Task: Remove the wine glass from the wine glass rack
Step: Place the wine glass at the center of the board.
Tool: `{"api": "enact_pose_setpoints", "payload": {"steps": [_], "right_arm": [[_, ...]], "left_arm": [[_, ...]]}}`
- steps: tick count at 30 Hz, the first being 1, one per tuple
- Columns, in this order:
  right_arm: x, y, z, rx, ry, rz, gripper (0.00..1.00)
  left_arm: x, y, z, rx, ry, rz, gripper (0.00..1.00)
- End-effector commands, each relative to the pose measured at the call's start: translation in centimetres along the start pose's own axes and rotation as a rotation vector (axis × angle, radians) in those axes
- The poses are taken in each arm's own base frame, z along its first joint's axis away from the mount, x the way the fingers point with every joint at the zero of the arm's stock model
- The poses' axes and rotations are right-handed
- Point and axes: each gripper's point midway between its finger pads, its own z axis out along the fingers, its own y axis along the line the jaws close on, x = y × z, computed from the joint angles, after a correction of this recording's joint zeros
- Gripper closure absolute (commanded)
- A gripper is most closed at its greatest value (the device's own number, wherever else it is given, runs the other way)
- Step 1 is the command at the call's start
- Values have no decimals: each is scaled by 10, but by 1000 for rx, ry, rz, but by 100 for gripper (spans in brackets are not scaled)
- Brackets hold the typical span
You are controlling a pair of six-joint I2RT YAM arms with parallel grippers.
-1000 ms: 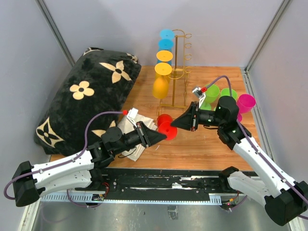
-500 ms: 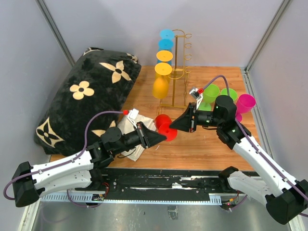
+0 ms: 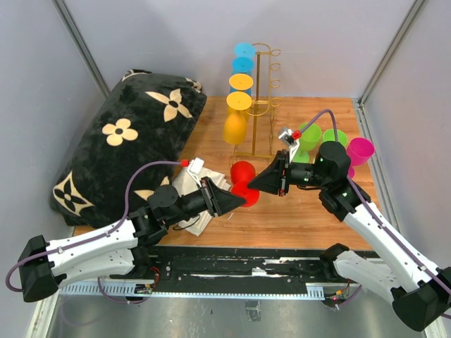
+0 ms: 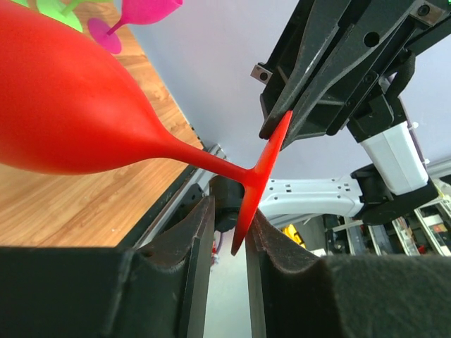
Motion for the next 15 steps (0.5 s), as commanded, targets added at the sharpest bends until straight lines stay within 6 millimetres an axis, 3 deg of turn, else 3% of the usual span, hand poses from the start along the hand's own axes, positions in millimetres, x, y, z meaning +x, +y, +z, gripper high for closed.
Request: {"api": "enact_pose_setpoints", "payload": {"steps": [1,10,12,14,15], "right_arm": [[-13,25,-1,-81,-42,-92,99],[-12,26,0,-93,-31,-82,99],[-13,26,0,-89,-35,-84,99],[-13,26,0,-86,-34,-89,99],[-13,25,-2,-68,-26,-101,96]], "left_arm": [[-5,-10,7,35,-2,12,73],[-6,-17,8,70,-4,22,78],[-5,-17,8,72,2,26,84],[-4,-15,7,65,7,31,98],[-4,-15,6,62,8,37,99]]}}
